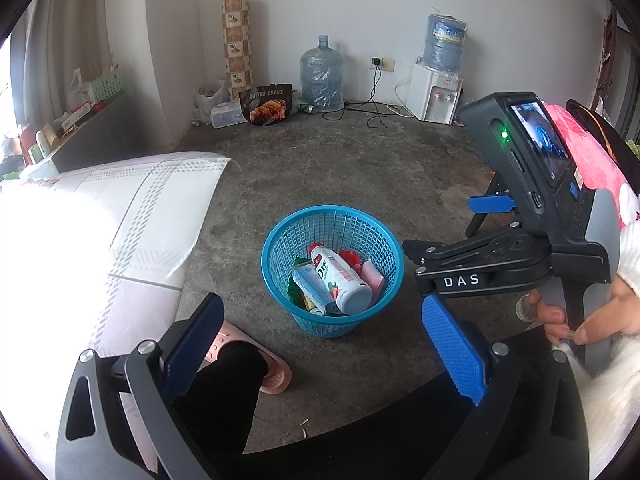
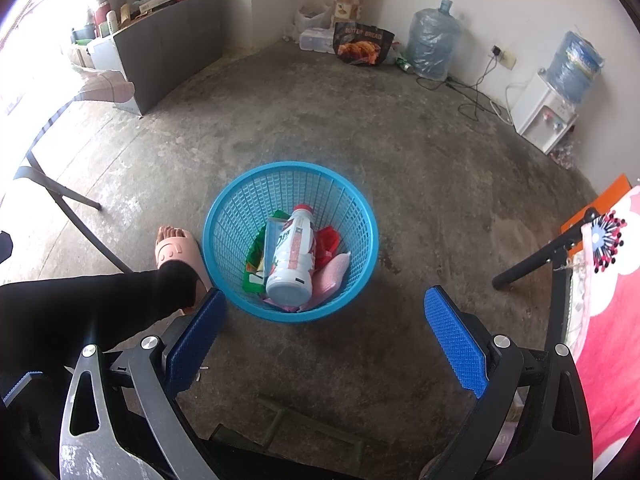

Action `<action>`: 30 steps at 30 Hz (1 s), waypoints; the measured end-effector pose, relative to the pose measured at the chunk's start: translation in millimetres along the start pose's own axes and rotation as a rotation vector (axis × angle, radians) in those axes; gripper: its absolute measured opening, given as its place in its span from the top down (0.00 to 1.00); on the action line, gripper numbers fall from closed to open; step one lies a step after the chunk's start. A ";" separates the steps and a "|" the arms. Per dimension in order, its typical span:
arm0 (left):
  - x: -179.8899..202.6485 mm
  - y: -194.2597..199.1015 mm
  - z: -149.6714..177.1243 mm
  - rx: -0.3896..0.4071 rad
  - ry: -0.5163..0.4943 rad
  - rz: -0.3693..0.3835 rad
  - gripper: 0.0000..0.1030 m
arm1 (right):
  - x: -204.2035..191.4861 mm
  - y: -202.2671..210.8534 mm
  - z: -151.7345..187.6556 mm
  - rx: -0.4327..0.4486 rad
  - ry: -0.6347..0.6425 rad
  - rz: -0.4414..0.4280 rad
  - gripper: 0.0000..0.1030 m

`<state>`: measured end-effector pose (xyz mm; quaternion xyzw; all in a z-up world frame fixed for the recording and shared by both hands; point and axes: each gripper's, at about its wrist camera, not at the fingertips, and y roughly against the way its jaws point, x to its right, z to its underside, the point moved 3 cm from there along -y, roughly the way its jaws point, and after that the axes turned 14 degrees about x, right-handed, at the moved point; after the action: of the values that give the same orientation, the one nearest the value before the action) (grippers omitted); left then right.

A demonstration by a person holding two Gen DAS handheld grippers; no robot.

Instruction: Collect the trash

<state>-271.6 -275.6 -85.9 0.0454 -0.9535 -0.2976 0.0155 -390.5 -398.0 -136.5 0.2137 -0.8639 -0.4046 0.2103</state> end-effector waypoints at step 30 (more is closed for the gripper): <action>3.1 -1.5 -1.6 -0.010 0.002 -0.001 0.05 | -0.7 -0.9 1.1 -0.007 0.005 0.000 0.08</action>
<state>-274.5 -278.0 -85.4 0.0458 -0.9519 -0.3025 0.0165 -390.3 -397.5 -137.9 0.2141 -0.8621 -0.4068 0.2133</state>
